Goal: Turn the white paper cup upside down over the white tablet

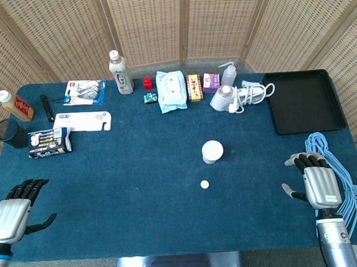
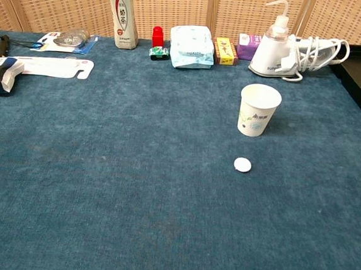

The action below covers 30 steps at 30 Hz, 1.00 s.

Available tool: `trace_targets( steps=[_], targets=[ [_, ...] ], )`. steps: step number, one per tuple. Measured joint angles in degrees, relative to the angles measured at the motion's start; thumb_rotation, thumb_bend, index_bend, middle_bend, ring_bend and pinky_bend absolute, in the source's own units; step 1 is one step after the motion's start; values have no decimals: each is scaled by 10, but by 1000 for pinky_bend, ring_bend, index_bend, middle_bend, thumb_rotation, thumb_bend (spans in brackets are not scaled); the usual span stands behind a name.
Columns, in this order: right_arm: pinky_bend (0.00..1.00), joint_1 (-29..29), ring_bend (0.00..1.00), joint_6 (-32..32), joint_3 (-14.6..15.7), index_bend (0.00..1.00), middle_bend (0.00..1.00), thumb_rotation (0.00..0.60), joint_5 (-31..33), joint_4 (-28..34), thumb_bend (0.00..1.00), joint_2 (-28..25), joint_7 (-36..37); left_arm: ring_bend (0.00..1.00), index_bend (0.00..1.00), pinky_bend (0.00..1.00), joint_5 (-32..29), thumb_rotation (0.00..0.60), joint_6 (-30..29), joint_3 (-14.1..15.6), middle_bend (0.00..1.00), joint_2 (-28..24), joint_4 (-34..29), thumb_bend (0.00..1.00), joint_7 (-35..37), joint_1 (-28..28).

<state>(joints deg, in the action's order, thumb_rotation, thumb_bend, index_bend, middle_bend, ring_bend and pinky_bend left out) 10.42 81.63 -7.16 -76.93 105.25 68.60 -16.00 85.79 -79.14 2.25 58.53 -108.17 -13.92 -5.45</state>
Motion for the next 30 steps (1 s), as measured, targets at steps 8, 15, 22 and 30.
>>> trace_targets(
  steps=[8,15,22,30],
  targets=[
    [156,3,234,-7,-1,358,312,563,4,-4,261,3,7,120,119,162,-2,335,1,-2,180,2,-3,249,-4,-2],
    [162,13,235,-17,-7,358,312,565,-11,13,260,-5,36,120,119,163,1,329,-6,0,181,-2,-3,248,2,1],
    [162,52,232,-74,-33,338,296,569,-1,39,253,-7,100,120,118,162,0,332,-6,-8,180,-7,-3,248,7,-4],
    [120,147,171,-185,-70,257,204,565,52,36,210,14,99,120,118,163,-1,336,2,-6,180,-2,-6,248,1,-7]
  ],
)
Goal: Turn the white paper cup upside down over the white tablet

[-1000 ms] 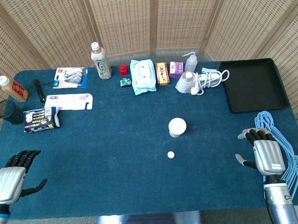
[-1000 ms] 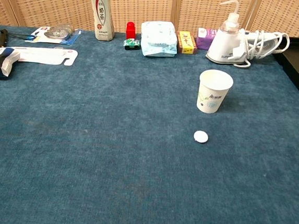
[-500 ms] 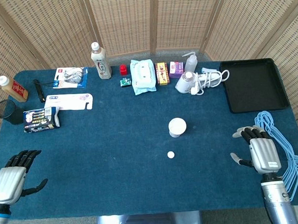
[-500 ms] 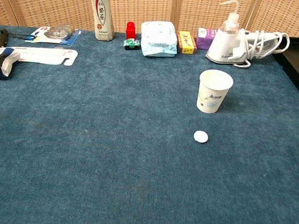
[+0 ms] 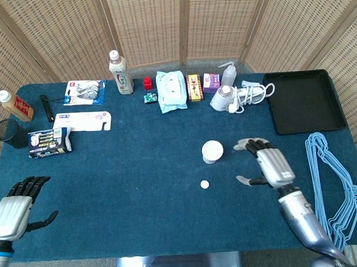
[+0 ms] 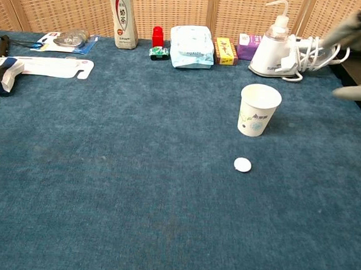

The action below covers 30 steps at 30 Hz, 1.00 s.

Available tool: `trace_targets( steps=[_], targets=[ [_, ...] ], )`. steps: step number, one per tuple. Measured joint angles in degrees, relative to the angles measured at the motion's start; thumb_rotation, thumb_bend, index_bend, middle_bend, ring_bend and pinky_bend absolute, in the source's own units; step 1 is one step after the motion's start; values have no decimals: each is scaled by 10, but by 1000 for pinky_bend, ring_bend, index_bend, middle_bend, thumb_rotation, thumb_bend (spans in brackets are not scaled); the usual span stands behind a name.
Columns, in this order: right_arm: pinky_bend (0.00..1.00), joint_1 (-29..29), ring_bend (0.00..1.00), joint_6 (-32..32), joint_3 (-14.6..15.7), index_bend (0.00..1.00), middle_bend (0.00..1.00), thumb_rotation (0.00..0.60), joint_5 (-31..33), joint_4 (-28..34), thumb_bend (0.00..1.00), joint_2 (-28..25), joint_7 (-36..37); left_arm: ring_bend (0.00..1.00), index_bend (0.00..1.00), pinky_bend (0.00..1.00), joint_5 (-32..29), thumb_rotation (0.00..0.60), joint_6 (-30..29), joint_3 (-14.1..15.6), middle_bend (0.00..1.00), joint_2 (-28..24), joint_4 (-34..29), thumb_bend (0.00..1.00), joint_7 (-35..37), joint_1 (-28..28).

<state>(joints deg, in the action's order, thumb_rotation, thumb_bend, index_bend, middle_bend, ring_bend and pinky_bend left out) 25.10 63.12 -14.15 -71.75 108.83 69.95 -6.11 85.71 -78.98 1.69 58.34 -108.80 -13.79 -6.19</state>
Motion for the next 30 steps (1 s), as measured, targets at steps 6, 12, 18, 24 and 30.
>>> trace_targets(
  steps=[6,12,18,24,30],
  targets=[
    [102,55,155,-43,-15,255,183,562,53,-28,209,39,-34,120,118,163,-6,332,6,-1,181,3,2,249,-6,-2],
    [99,96,152,-58,-19,255,177,563,96,-62,208,81,-84,120,119,163,-12,330,18,-2,181,11,4,249,-13,-10],
    [89,132,147,-65,-21,246,168,563,136,-104,208,119,-127,120,118,163,-16,330,25,-4,180,17,4,249,-21,-17],
    [86,159,146,-67,-25,220,159,565,171,-146,209,150,-150,120,118,162,-24,334,31,-5,181,20,5,248,-26,-20],
    [86,178,146,-71,-23,216,156,566,197,-174,209,168,-167,120,119,163,-28,336,30,-5,181,20,6,249,-27,-20]
  ],
)
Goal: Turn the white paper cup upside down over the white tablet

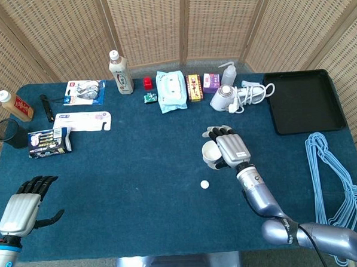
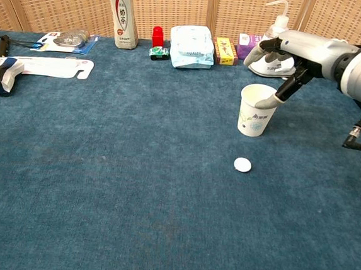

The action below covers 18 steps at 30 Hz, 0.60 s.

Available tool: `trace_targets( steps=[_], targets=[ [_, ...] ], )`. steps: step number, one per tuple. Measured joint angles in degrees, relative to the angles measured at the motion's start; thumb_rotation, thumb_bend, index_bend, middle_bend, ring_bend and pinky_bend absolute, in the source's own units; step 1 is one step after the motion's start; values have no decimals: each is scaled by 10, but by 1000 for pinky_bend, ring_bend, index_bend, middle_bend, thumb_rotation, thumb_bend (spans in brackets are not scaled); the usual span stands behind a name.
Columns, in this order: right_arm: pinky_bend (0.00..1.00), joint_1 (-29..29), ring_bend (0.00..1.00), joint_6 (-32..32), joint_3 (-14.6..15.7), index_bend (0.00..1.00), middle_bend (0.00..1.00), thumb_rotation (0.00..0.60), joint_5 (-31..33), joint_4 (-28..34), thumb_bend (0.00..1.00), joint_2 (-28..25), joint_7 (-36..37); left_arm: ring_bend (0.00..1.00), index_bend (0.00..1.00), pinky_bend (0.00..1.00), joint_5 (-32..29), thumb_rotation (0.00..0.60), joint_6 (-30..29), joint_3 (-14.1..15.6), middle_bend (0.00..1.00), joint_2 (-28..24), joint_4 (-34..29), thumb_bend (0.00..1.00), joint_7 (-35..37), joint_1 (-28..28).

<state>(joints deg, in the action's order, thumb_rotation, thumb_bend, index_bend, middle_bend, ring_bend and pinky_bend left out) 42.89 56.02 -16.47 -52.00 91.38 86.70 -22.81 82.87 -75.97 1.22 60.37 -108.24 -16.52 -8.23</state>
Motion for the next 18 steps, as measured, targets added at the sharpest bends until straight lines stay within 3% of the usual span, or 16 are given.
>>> trace_targets(
  steps=[18],
  targets=[
    [85,30,138,0,24,256,129,567,29,-61,212,31,-45,120,119,163,-3,336,0,2,180,1,9,248,9,-1]
  ],
)
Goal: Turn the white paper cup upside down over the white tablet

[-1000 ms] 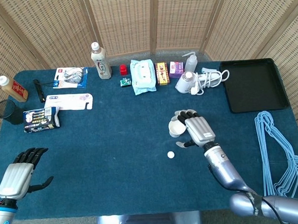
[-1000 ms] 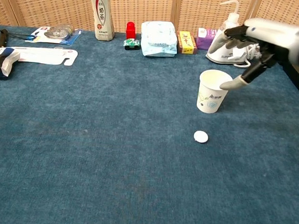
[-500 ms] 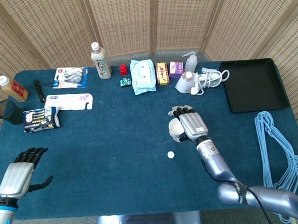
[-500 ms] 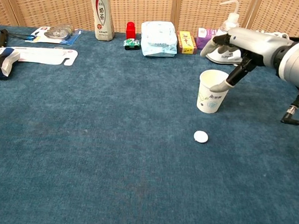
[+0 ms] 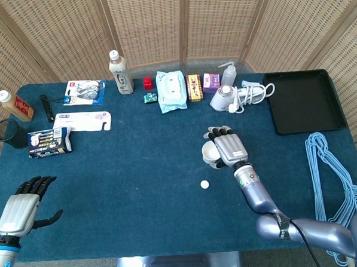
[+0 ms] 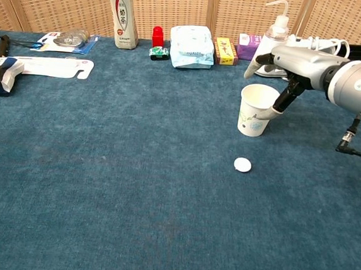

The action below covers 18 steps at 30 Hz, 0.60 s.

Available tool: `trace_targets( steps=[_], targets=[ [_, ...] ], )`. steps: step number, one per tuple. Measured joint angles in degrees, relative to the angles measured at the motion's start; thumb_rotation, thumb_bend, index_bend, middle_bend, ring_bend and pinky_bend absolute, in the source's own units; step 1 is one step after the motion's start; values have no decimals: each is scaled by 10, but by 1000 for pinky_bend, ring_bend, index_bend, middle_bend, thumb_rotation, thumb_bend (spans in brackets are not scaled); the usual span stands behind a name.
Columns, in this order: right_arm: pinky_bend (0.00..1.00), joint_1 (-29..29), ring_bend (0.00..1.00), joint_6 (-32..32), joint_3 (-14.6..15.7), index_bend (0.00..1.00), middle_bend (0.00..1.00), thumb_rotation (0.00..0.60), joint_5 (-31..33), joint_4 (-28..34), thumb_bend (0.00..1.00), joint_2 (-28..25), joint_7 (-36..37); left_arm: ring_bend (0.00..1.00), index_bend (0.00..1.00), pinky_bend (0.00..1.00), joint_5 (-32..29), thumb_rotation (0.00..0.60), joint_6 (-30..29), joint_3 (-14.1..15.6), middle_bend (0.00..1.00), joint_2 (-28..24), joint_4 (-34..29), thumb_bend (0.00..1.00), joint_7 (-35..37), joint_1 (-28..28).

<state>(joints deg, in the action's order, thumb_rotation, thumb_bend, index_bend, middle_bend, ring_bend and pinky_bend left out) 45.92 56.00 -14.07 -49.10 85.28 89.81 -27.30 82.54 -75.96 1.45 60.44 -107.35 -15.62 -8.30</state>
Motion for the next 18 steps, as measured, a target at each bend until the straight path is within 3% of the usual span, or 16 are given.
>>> trace_targets(
  steps=[18],
  targets=[
    [94,5,166,14,-1,424,179,567,2,-31,215,24,6,120,118,163,-4,332,4,0,181,5,16,248,17,-2]
  ],
)
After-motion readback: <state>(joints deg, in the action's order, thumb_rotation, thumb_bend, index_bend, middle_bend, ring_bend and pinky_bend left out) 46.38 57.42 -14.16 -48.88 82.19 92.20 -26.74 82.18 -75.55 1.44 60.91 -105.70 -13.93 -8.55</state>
